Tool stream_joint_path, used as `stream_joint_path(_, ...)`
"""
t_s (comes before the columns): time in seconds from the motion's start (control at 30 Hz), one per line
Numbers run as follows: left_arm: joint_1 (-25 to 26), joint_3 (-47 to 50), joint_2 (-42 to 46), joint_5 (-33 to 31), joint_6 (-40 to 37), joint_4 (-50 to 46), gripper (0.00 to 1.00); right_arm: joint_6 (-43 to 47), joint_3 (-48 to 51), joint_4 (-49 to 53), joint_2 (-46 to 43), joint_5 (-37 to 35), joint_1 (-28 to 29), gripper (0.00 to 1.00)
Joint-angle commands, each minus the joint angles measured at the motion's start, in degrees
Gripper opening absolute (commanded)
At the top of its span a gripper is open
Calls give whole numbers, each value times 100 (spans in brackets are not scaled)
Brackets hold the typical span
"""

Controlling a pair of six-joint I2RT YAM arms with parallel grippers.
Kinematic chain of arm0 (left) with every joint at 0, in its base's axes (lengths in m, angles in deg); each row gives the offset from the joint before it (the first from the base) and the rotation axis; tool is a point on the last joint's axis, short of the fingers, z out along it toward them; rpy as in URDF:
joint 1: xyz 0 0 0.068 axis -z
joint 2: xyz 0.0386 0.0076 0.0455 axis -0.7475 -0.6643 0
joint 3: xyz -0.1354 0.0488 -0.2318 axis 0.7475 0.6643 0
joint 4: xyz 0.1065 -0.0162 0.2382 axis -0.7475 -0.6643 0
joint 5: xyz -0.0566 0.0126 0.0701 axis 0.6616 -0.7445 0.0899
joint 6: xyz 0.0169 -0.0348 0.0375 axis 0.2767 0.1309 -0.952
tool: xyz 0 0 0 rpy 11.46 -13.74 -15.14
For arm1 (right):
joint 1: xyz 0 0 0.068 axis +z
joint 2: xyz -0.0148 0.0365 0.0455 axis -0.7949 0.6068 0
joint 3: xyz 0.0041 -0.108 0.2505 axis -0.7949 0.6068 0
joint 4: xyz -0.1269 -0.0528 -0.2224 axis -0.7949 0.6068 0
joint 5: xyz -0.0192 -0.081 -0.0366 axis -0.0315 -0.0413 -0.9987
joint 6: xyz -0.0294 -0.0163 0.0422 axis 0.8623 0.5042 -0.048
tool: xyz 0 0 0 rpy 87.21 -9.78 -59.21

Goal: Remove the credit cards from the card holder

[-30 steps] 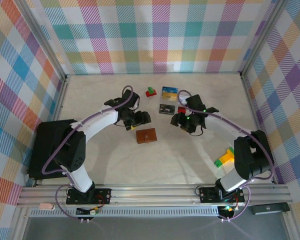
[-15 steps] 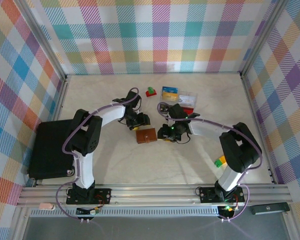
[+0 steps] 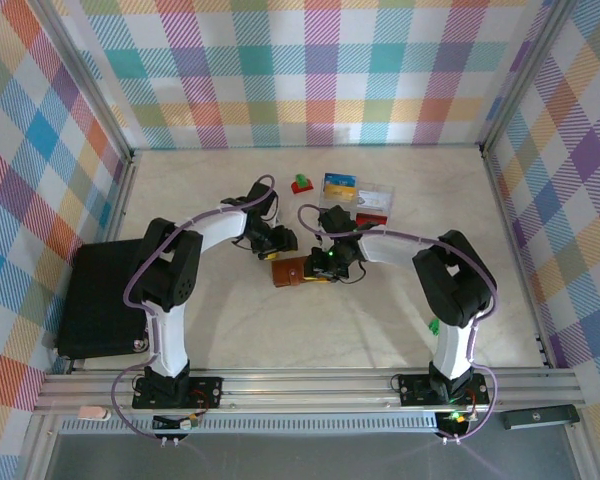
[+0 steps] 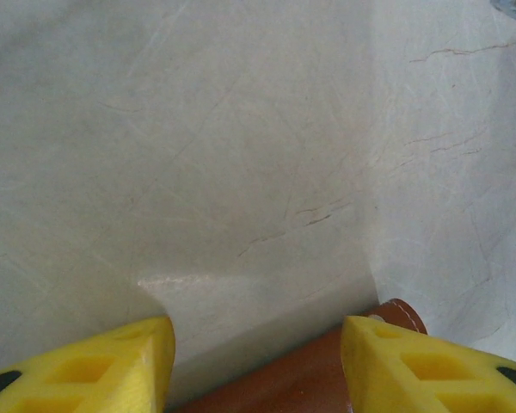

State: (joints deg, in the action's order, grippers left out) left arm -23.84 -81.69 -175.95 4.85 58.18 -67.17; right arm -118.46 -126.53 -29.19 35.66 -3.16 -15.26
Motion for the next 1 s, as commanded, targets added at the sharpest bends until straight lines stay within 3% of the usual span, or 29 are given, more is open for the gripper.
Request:
stream_joint_path(0.0, -36, 236, 201, 196, -65, -228, 53, 125, -184, 70, 157, -130, 32, 29)
stream_joint_path(0.53, 206, 1373, 1320, 803, 485, 142, 45, 200, -1079, 175, 717, -804, -10, 33)
stream_joint_path(0.7, 189, 1616, 1657, -25, 614, 49, 41, 214, -1001, 219, 409, -828, -104, 34)
stream_joint_path(0.97, 68, 1700, 1634, 130, 687, 227, 43, 50, -487, 165, 16, 79, -126, 34)
